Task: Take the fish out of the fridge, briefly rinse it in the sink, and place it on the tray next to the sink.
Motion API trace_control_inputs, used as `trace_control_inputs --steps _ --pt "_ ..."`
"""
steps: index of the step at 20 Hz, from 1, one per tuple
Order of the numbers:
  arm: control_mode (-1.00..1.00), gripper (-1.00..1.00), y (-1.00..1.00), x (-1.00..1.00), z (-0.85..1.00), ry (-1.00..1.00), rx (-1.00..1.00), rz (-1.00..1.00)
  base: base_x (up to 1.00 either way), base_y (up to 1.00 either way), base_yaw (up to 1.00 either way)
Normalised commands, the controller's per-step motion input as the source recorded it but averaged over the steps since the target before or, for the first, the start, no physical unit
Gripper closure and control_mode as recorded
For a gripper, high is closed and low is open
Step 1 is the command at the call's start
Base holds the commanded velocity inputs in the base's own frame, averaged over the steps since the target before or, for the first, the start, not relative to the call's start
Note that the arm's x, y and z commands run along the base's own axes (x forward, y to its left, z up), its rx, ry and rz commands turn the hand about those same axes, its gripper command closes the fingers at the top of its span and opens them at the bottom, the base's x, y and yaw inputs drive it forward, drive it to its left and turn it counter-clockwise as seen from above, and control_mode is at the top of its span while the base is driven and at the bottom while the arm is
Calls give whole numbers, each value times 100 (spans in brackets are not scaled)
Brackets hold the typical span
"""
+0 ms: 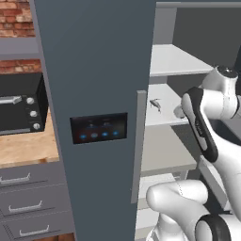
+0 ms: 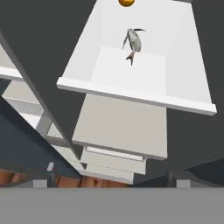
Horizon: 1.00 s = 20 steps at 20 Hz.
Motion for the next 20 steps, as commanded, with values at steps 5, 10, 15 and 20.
trace_control_inputs --steps 5,10,15,20 --pt "-100 -100 -16 91 0 3 0 -4 0 0 0" --pt "-100 -100 -2 85 -16 0 0 -5 0 0 0" --pt "-100 -100 0 50 -35 -7 0 -3 0 0 0" --pt "-100 -100 1 5 -15 -9 2 0 0 0 0"
